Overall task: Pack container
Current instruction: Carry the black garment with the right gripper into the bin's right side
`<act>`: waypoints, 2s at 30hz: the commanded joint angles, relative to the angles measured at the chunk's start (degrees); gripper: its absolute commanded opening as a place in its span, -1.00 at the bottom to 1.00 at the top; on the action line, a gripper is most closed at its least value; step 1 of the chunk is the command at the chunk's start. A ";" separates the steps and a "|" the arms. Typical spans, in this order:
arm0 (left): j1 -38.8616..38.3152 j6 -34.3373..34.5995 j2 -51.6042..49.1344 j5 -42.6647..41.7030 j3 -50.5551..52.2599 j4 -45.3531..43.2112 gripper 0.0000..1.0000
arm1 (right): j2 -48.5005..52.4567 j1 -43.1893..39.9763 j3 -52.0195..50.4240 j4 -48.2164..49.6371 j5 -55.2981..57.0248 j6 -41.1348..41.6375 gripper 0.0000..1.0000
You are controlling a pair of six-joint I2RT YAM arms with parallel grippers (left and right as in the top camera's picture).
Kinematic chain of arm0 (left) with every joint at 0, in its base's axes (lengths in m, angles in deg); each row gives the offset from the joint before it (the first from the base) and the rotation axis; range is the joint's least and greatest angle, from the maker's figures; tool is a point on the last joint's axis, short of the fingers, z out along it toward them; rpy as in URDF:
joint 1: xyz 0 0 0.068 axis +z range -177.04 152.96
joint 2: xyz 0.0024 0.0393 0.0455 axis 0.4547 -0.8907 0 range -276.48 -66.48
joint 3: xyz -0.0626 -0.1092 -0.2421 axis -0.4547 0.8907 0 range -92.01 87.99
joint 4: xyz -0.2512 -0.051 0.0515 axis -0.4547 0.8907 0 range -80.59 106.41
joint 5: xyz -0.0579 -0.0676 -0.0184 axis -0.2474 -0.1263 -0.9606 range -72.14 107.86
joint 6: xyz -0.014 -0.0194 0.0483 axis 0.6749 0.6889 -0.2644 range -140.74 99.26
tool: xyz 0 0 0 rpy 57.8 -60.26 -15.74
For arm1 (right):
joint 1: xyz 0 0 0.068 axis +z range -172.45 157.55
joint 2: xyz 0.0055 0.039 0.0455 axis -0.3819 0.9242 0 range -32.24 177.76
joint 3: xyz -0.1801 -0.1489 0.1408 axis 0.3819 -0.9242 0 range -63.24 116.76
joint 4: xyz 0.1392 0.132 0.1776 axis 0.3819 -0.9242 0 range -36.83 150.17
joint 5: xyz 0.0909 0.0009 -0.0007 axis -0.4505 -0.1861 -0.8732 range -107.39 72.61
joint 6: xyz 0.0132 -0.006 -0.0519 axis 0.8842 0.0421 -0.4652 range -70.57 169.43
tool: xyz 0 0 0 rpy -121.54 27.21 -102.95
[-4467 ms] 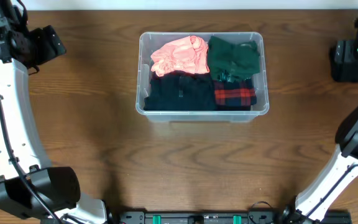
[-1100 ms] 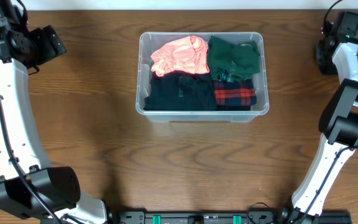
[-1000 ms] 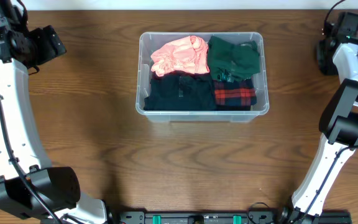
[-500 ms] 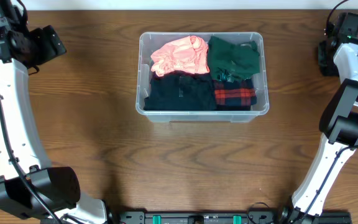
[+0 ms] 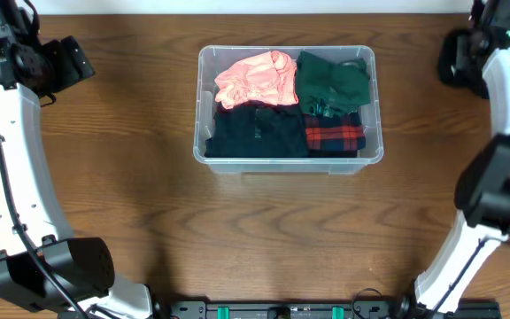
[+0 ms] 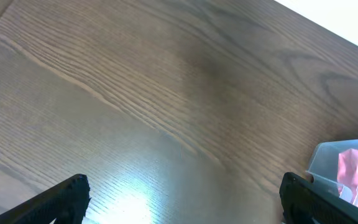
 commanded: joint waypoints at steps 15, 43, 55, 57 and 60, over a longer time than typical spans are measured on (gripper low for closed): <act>0.20 -0.09 -0.07 0.50 -0.04 0.13 0.96 | -23.28 11.96 0.59 -18.91 -16.24 14.78 -0.97; 0.20 -0.09 -0.07 0.50 -0.04 0.13 0.96 | -19.28 43.39 0.57 -37.00 13.79 19.67 -0.98; 0.20 -0.09 -0.07 0.50 -0.04 0.13 0.96 | -8.35 44.54 0.55 -37.81 13.09 19.65 -0.98; 0.20 -0.09 -0.07 0.50 -0.04 0.13 0.96 | -8.13 45.18 0.55 -37.75 13.07 19.65 -0.92; 0.20 -0.09 -0.07 0.50 -0.04 0.13 0.96 | -8.52 45.81 0.55 -37.88 12.44 19.34 0.08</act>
